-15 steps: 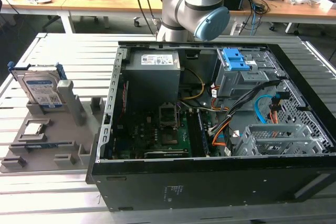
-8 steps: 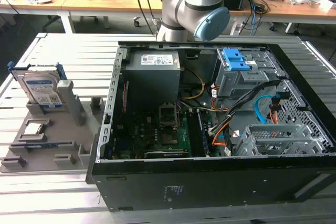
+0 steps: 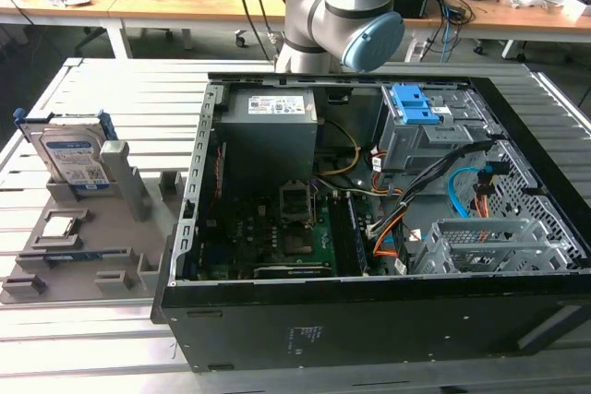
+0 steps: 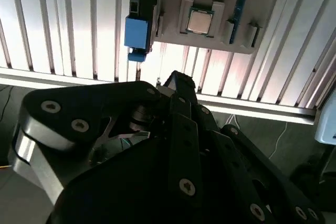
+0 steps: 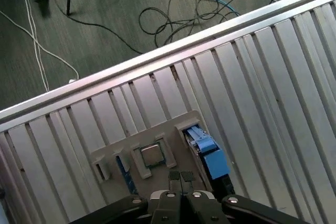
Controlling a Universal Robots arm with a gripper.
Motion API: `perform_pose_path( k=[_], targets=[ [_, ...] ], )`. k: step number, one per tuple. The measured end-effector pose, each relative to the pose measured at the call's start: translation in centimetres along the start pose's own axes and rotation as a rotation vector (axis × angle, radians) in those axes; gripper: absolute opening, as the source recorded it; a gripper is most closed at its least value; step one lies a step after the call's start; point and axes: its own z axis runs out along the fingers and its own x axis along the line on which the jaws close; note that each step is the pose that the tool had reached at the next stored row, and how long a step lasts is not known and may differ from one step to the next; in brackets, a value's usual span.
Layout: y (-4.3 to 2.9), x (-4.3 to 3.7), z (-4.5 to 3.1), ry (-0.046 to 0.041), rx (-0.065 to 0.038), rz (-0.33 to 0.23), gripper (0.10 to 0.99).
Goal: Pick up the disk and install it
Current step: 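Pick up the disk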
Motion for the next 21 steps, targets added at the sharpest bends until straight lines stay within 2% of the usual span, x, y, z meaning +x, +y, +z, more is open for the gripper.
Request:
perform_pose_path(
  k=[7, 16, 21],
  targets=[
    [0.00, 0.00, 0.00, 0.0003, -0.001, -0.128, 0.106],
    [0.00, 0.00, 0.00, 0.0006, -0.003, -0.252, 0.106],
    [0.00, 0.00, 0.00, 0.0009, -0.003, -0.339, 0.106]
  ],
)
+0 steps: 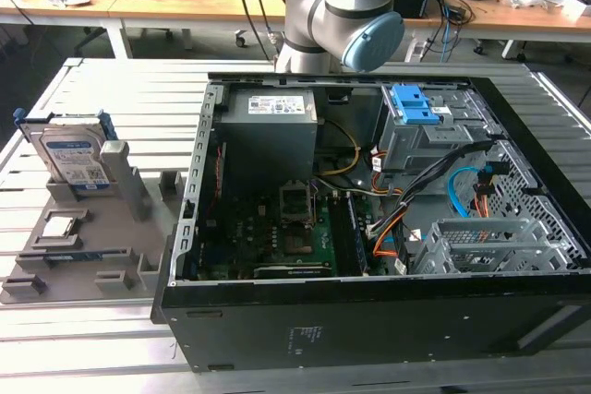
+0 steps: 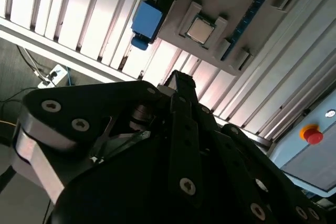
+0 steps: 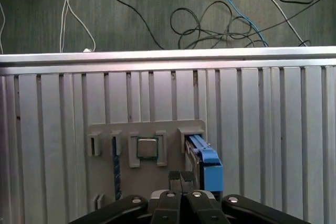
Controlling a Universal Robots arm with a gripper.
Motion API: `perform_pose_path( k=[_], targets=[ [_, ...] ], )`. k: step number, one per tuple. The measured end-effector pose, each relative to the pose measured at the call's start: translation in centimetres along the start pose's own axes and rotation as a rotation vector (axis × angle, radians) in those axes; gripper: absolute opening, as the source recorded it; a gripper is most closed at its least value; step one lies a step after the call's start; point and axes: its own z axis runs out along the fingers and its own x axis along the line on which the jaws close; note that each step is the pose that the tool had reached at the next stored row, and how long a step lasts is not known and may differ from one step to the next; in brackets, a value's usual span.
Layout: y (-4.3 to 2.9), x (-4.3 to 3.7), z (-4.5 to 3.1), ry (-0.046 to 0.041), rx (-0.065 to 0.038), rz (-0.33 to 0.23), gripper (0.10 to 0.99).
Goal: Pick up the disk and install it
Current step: 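Pick up the disk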
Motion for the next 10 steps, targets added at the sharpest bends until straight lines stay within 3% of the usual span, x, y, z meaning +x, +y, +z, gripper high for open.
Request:
perform_pose_path(
  k=[3, 6, 10],
  targets=[
    [0.00, 0.00, 0.00, 0.0001, 0.000, -0.038, 0.106],
    [0.00, 0.00, 0.00, 0.0001, 0.000, -0.042, 0.106],
    [0.00, 0.00, 0.02, 0.0000, 0.000, 0.006, 0.106]
  ],
)
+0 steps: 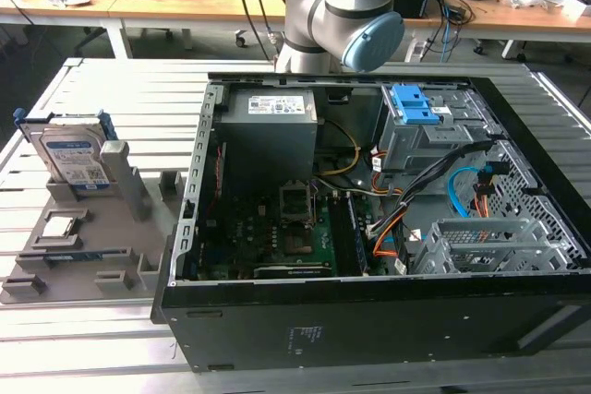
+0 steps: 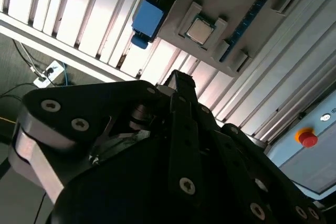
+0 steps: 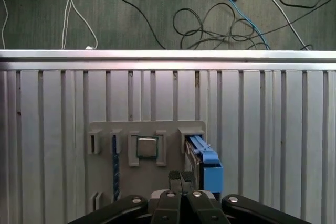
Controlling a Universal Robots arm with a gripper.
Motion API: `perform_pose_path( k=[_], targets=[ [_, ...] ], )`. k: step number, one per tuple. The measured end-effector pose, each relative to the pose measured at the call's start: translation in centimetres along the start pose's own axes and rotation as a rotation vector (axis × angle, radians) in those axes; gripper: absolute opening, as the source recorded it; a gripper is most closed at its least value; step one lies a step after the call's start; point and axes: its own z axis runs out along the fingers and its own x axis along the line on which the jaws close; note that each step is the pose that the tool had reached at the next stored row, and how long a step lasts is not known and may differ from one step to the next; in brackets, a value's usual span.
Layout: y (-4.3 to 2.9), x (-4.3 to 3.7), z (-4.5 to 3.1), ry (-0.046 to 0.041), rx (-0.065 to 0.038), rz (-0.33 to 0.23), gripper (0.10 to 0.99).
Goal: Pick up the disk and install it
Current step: 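Pick up the disk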
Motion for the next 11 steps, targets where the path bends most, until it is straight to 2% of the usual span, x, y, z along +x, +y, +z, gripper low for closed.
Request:
perform_pose_path(
  k=[8, 11],
  targets=[
    [0.01, 0.00, 0.10, 0.0002, 0.002, 0.150, 0.106],
    [0.00, 0.00, 0.11, 0.0004, 0.002, 0.164, 0.106]
  ],
)
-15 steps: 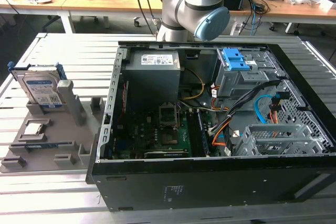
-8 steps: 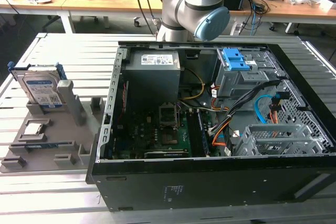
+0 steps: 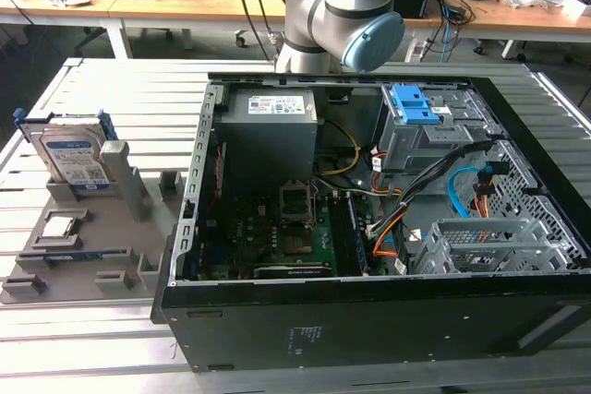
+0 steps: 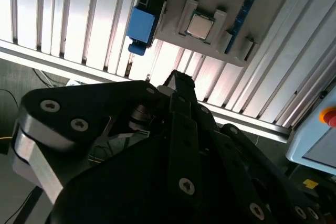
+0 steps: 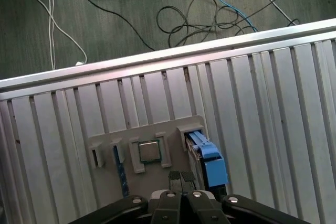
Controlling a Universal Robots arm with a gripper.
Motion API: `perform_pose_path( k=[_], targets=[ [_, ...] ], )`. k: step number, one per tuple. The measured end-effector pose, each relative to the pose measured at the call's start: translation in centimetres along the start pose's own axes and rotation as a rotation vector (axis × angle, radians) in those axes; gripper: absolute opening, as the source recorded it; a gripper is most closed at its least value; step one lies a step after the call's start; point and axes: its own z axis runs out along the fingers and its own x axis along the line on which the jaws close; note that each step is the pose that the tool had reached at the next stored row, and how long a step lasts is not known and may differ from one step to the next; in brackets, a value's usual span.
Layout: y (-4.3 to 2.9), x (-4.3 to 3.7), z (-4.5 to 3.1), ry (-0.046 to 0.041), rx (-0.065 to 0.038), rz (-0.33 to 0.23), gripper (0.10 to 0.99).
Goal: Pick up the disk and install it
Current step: 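Pick up the disk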
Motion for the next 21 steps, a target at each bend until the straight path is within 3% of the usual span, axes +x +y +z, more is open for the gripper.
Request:
perform_pose_path(
  k=[6, 7, 8, 11, 14, 16, 21],
  targets=[
    [0.00, 0.00, 0.00, 0.0000, 0.000, 0.002, 0.114],
    [0.00, 0.00, 0.00, 0.0000, 0.000, 0.003, 0.169],
    [0.00, 0.00, 0.00, -0.0001, 0.000, 0.003, 0.169],
    [0.00, 0.00, 0.00, -0.0001, 0.000, 0.004, 0.357],
    [0.00, 0.00, 0.00, -0.0001, 0.000, 0.005, 0.416],
    [0.00, 0.00, 0.00, -0.0001, 0.000, 0.006, 0.541],
    [0.00, -0.32, 0.01, -0.0001, 0.000, 0.007, 0.541]
  ],
)
